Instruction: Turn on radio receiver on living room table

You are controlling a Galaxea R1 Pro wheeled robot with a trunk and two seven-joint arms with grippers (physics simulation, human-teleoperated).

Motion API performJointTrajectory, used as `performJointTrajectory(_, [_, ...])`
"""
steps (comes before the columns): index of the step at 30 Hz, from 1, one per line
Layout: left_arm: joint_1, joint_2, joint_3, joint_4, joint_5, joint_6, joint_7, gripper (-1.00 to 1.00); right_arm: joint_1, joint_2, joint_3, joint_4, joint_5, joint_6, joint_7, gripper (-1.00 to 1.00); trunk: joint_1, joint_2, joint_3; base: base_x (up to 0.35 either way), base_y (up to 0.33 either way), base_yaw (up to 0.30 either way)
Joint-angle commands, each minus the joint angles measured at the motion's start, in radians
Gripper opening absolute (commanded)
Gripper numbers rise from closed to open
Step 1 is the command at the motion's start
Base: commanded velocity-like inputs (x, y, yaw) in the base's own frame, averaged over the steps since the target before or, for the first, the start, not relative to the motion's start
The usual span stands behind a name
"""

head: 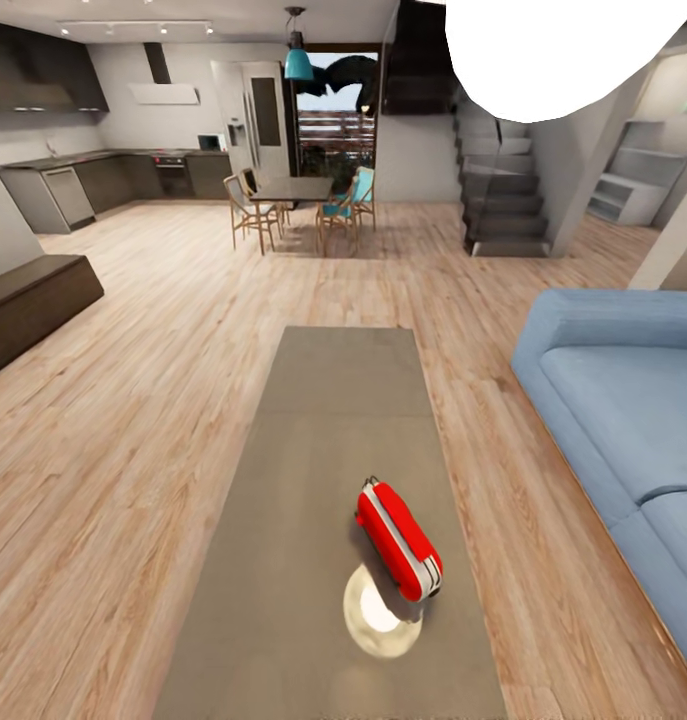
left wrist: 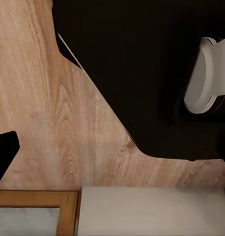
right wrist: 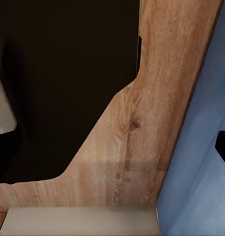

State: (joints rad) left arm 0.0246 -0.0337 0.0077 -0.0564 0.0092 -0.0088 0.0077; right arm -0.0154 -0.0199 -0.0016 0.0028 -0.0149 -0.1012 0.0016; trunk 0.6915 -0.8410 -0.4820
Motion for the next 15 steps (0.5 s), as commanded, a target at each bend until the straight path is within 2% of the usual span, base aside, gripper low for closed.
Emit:
performJointTrajectory(1, [0.000, 0.000, 0.000, 0.000, 0.000, 0.000, 0.000, 1.00, 0.000, 0.000, 0.000, 0.000, 0.000, 0.000, 0.000, 1.00, 0.000, 0.000, -0.002, 0.000, 0.000, -0.067])
performJointTrajectory(15, [0.000, 0.003, 0.000, 0.001, 0.000, -0.001, -0.010, 1.00, 0.000, 0.000, 0.000, 0.000, 0.000, 0.000, 0.001, 1.00, 0.000, 0.000, -0.024, 0.000, 0.000, -0.024])
